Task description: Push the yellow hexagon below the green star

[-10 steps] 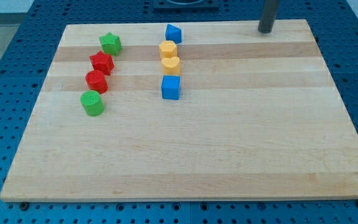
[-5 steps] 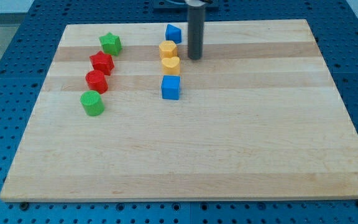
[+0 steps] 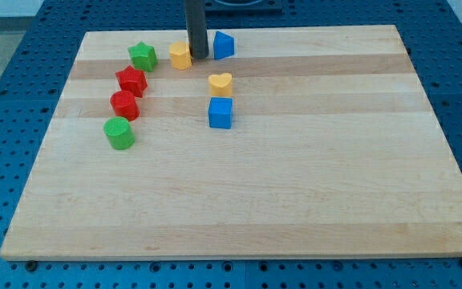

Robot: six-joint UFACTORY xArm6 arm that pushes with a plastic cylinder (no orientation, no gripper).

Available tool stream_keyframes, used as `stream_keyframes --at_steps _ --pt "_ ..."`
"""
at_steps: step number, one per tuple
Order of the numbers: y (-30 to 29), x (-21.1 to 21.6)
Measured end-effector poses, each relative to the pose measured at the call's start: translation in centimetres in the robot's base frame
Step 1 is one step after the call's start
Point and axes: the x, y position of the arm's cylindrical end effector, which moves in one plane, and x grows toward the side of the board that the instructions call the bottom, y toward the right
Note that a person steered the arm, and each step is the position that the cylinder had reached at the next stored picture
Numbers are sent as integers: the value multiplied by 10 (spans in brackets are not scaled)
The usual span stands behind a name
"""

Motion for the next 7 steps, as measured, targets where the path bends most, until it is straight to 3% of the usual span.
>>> stream_keyframes --at_steps 3,7 --pt "-62 4" --pt "-117 69"
